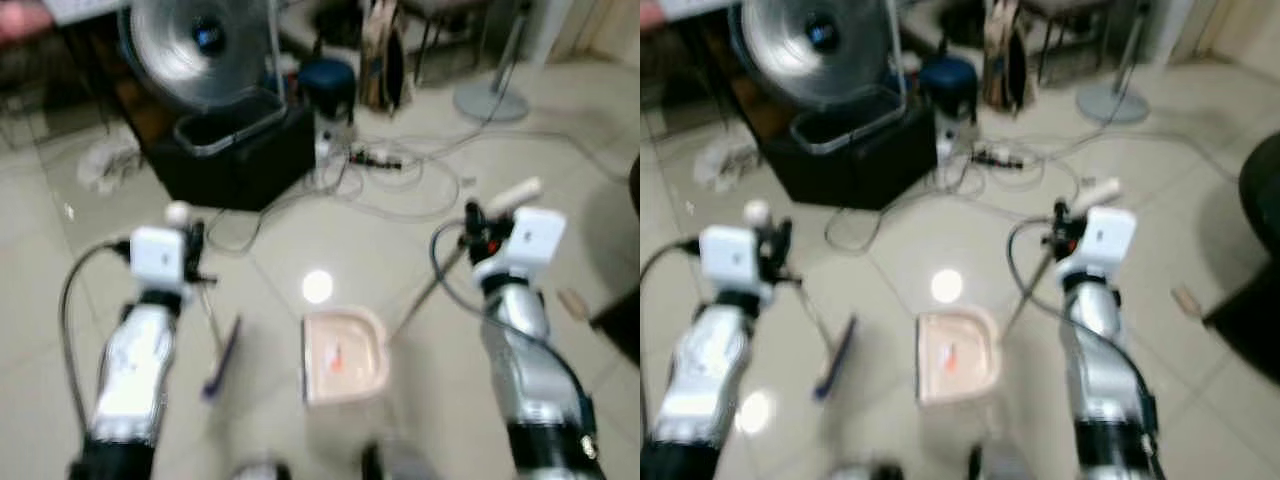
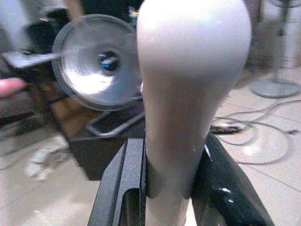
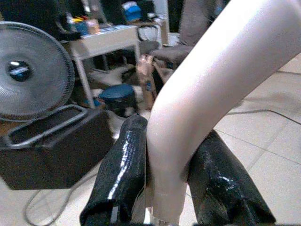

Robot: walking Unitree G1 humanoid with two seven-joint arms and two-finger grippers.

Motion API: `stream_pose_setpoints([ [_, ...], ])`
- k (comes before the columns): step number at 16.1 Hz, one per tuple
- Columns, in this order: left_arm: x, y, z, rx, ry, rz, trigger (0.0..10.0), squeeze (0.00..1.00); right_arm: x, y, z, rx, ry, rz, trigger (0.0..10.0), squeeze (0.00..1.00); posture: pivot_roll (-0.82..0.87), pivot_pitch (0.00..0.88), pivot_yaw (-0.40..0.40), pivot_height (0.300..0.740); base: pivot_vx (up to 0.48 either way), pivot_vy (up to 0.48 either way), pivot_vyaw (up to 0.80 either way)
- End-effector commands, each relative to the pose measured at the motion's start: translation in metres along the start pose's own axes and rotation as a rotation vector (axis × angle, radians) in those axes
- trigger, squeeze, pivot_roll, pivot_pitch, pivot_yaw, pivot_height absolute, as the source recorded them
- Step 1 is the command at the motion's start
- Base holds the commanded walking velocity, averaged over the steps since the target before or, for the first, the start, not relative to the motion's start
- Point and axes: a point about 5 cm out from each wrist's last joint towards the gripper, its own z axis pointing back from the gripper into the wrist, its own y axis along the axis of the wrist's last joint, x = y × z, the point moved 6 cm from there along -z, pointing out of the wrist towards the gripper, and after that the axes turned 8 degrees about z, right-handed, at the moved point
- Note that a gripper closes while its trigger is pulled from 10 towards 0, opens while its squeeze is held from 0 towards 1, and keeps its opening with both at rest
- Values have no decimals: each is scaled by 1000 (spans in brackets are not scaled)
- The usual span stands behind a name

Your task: Sweep floor

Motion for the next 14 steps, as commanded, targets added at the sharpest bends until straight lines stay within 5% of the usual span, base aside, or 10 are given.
stream_pose_setpoints([
  [1,-4,13,-5,52,1,-11,10000,0,4,16,-4,56,-11,33,10000,0,-53,147,27,740,412,0,0],
  [8,-11,9,-5,42,23,-3,10000,0,8,14,-6,47,-24,34,10000,0,-43,145,28,740,112,0,0],
  [14,-26,-3,-4,5,98,-43,10000,0,41,1,-18,-35,-199,138,10000,0,-14,171,13,740,0,0,0],
])
